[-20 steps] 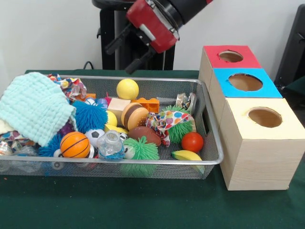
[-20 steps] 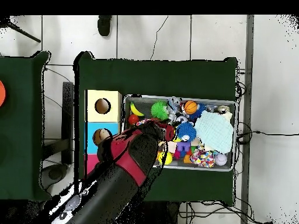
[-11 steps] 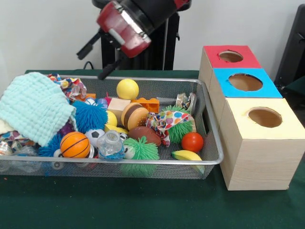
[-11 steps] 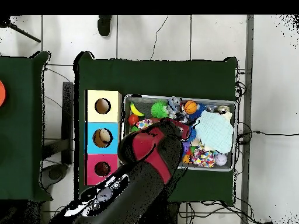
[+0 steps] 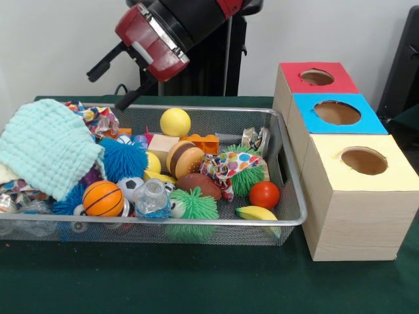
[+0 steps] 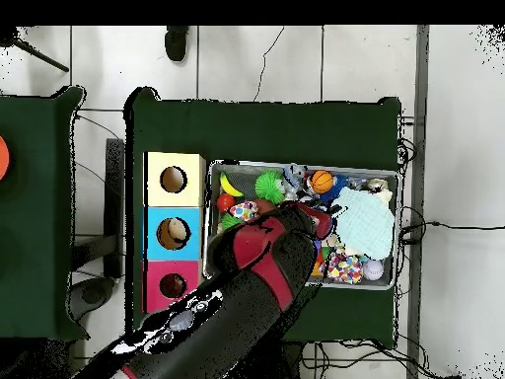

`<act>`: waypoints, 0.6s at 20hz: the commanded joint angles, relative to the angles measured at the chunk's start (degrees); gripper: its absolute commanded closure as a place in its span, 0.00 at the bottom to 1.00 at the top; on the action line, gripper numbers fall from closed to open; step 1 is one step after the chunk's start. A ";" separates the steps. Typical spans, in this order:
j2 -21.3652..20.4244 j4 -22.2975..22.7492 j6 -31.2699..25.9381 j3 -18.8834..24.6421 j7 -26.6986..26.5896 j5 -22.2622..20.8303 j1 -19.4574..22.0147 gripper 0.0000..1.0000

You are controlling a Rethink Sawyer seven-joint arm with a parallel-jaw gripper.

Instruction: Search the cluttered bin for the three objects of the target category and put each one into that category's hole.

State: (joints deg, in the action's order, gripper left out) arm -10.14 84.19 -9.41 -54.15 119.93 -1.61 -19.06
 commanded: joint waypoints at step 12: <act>8.96 0.64 12.01 8.57 11.09 5.33 5.49 0.00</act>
State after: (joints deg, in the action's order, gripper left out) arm -4.65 84.17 -2.45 -54.19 119.93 0.49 -17.52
